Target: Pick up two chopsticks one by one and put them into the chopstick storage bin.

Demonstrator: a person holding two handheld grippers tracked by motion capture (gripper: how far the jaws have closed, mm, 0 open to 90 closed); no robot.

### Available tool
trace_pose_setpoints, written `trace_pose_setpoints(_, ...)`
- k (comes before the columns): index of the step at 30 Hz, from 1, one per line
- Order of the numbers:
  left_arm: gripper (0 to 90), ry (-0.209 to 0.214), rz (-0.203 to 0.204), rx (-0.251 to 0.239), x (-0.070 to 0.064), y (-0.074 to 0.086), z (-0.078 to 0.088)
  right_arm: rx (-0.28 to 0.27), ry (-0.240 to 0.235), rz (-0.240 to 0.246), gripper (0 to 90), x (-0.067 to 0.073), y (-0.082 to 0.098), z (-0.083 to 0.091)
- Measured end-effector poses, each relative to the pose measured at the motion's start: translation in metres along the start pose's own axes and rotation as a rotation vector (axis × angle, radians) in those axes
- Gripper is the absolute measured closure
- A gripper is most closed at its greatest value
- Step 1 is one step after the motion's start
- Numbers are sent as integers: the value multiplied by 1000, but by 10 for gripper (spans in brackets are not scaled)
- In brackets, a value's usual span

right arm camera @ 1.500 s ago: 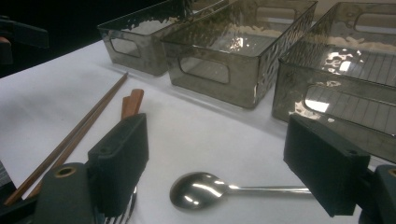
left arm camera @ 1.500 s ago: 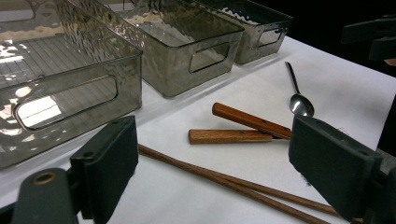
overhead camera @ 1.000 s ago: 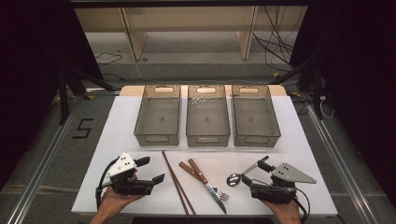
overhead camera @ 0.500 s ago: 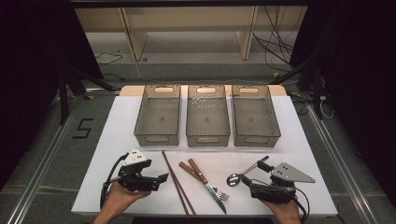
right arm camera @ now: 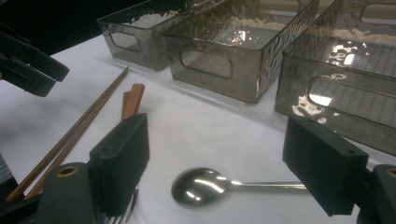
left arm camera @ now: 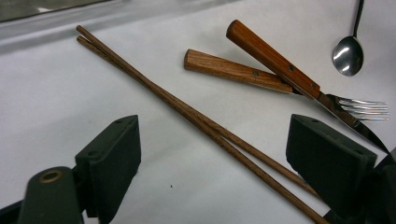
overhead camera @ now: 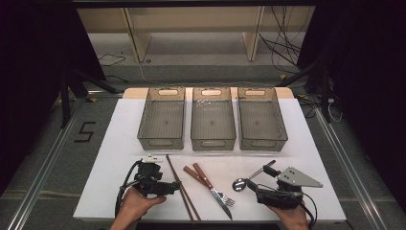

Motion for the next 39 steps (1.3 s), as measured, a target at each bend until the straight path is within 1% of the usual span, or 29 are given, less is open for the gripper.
trace_pose_setpoints(5, 205, -10, 5, 31, -3, 2, -7, 3, -2, 0, 236, 0, 0, 0)
trace_pose_setpoints(10, 233, 1, 7, 67, -9, 7, -15, 5, -3, 2, 238, 1, 0, 0)
trace_pose_setpoints(11, 239, 3, 4, 72, -10, 7, -16, 5, -3, 2, 238, 1, 0, 0)
trace_pose_setpoints(16, 276, 8, 14, 91, -11, 10, -19, 6, -4, 3, 238, 1, 1, -1)
trace_pose_setpoints(19, 294, -2, 10, 104, -11, 12, -22, 5, -4, 3, 239, 1, 1, -1)
trace_pose_setpoints(21, 315, -4, 15, 108, -11, 12, -24, 5, -4, 3, 240, 1, 1, -1)
trace_pose_setpoints(24, 320, -6, 16, 117, -13, 13, -26, 6, -5, 3, 239, 1, 1, -1)
trace_pose_setpoints(27, 332, -16, 4, 131, -13, 15, -29, 6, -5, 5, 240, 1, 1, -1)
trace_pose_setpoints(29, 350, -23, 4, 134, -13, 15, -31, 6, -6, 5, 241, 1, 1, -1)
trace_pose_setpoints(31, 356, -36, -6, 139, -13, 15, -32, 6, -5, 5, 241, 1, 1, -1)
trace_pose_setpoints(35, 385, -43, -6, 137, -15, 14, -34, 6, -5, 5, 242, 1, 1, -1)
trace_pose_setpoints(37, 406, -55, -17, 147, -14, 14, -35, 7, -5, 4, 242, 2, 1, -1)
trace_pose_setpoints(39, 408, -57, -20, 151, -15, 14, -36, 7, -5, 4, 242, 2, 1, -1)
Point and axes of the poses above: each handheld gripper's, and its own axes: z roughly backward along the jaws, y roughly out of its underside, x roughly to its left, the point moved 9 cm from there along -z, roughly forward along the jaws, and after that the axes turned 6 degrees about -y, right-handed, at the moved point
